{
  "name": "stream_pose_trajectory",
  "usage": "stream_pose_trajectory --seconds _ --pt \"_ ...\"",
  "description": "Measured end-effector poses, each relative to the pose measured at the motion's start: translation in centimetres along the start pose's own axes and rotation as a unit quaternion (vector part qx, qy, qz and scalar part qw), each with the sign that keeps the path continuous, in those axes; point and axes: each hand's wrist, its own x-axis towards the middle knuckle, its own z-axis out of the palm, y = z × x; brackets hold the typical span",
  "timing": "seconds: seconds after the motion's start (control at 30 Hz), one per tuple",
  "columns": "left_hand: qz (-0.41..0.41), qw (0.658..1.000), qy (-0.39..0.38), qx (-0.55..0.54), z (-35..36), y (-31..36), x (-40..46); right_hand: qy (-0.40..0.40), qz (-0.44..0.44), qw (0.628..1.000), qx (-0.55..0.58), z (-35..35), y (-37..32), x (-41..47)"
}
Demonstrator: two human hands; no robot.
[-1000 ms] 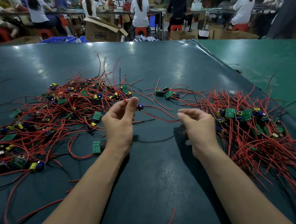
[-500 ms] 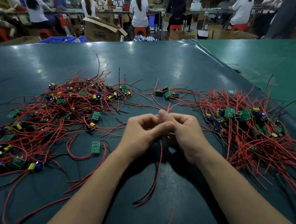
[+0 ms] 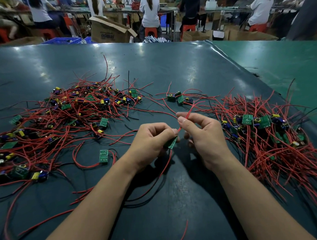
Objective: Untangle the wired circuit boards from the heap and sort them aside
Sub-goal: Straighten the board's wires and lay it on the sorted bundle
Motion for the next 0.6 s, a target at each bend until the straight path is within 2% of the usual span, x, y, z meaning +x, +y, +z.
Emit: stream_pose_trajectory --seconds 0.13,0.33,0.43,0.6 --pt "-0.002 1.0 -0.011 0.004 -0.1 0.0 0.0 0.041 -0.053 0.998 -0.013 0.0 0.0 0.2" --pt "0.001 0.999 -0.034 0.001 -0.2 0.1 -0.1 0.114 -0.052 0.992 0.016 -0.3 0.4 0.9" --pt "0.004 0.999 -0.042 0.017 -0.3 0.1 -0.1 0.129 -0.06 0.99 0.005 -0.3 0.6 1.1" --pt "0.0 0.998 -0.053 0.031 -0.5 0.2 -0.2 0.131 -0.067 0.988 0.048 -0.4 0.6 1.3"
